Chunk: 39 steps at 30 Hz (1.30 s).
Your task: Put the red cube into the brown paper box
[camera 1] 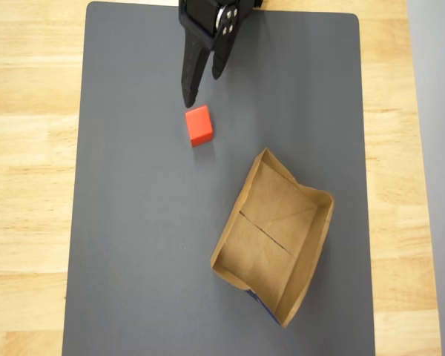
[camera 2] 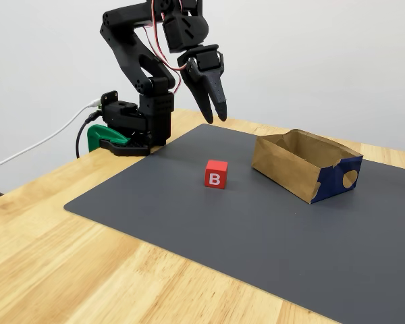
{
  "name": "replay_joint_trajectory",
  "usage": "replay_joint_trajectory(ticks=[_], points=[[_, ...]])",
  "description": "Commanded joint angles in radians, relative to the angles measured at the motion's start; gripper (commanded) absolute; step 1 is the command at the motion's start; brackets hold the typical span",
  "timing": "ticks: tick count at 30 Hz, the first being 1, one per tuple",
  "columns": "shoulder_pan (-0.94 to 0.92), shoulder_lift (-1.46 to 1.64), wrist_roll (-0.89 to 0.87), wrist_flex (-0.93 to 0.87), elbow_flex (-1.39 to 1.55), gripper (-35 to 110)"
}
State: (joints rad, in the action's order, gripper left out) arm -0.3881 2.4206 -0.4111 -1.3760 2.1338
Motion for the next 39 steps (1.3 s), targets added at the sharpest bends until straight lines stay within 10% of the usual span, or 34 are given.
replay_joint_trajectory(ticks=[1, 39], points=[[-0.034, -0.028, -0.018, -0.015, -0.037, 28], [-0.058, -0.640, 0.152, 0.081, -0.199, 35]])
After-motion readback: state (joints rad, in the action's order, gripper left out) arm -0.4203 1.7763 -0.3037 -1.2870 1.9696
